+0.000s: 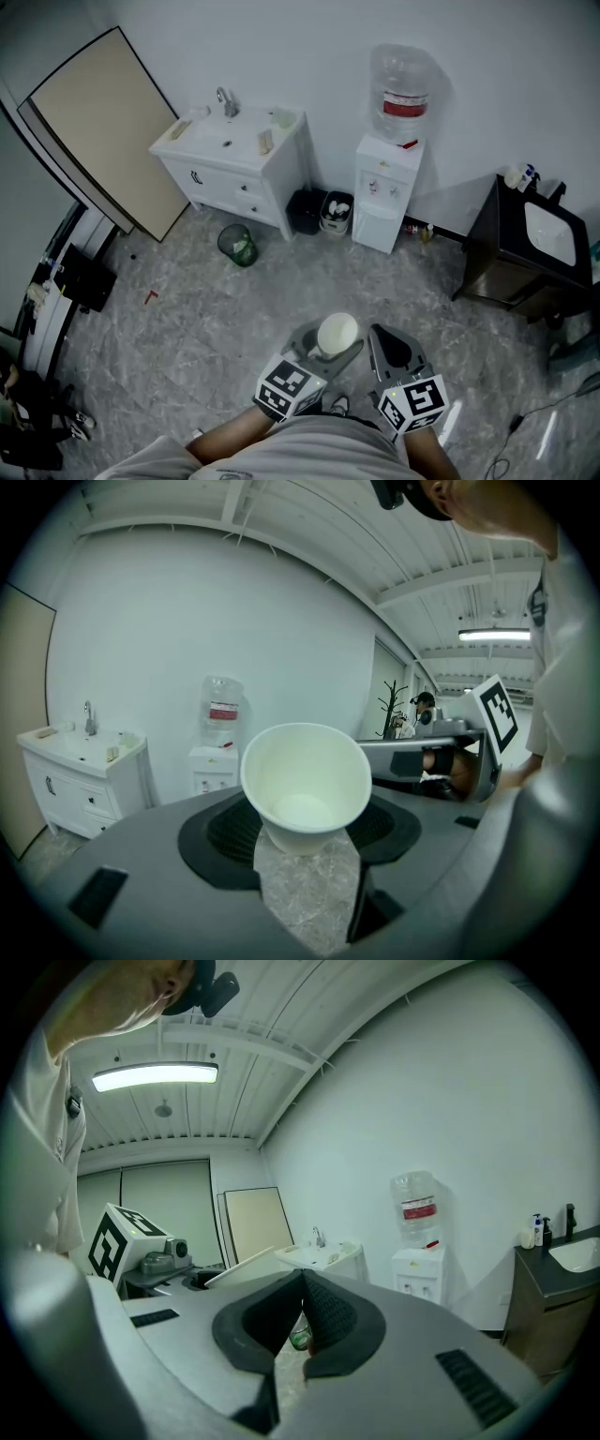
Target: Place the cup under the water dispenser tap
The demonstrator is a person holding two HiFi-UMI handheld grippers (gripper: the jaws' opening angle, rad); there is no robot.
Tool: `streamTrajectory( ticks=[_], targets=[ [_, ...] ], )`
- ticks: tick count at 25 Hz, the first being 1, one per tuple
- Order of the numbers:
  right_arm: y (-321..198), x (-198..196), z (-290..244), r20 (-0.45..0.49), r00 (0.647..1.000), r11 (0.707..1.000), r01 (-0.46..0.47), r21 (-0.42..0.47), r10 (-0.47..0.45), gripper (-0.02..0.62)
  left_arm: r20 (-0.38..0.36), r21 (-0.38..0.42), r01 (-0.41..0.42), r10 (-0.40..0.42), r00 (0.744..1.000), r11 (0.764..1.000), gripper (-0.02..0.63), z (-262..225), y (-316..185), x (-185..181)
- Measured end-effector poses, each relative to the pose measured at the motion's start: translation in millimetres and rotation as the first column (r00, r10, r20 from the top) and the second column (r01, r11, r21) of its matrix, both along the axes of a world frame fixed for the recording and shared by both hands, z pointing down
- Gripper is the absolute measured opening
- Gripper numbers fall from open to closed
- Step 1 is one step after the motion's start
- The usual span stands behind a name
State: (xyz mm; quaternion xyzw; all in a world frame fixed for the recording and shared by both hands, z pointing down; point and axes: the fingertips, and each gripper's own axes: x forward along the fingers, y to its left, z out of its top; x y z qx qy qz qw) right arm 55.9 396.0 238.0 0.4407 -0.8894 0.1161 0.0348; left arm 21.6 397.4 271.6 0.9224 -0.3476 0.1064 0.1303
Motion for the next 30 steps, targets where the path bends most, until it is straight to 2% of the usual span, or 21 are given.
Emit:
streamTrajectory(
  ticks=[4,8,14,19,30],
  targets=[
    [-48,-7,7,-0.006,1.0,1.0,-0.02,-0.005,0.02,0.015,0.009,-0.003,-0.023,0.023,1.0,1.0,0.262,11,-49,-4],
    [-116,-14,11,-0.008,0.998,0.998,-0.066,-0.004,0.066,0.015,0.04,0.023,-0.068,0.067,0.997,0.997,0.262,19,-117,-12],
    [-214,-28,10,-0.003,0.991,0.991,-0.131,-0.001,0.131,0.015,0.055,0.019,-0.134,0.133,0.99,0.991,0.262,26,-216,-26],
    [-274,-28,15,-0.005,0.984,0.984,-0.176,-0.014,0.176,0.015,0.073,0.013,-0.167,0.166,0.983,0.986,0.262,35,-281,-29],
    [-406,12,42,0.01,0.985,0.984,-0.172,-0.037,0.173,0.015,0.092,-0.018,-0.16,0.161,0.983,0.987,0.262,68,-411,11]
  ],
)
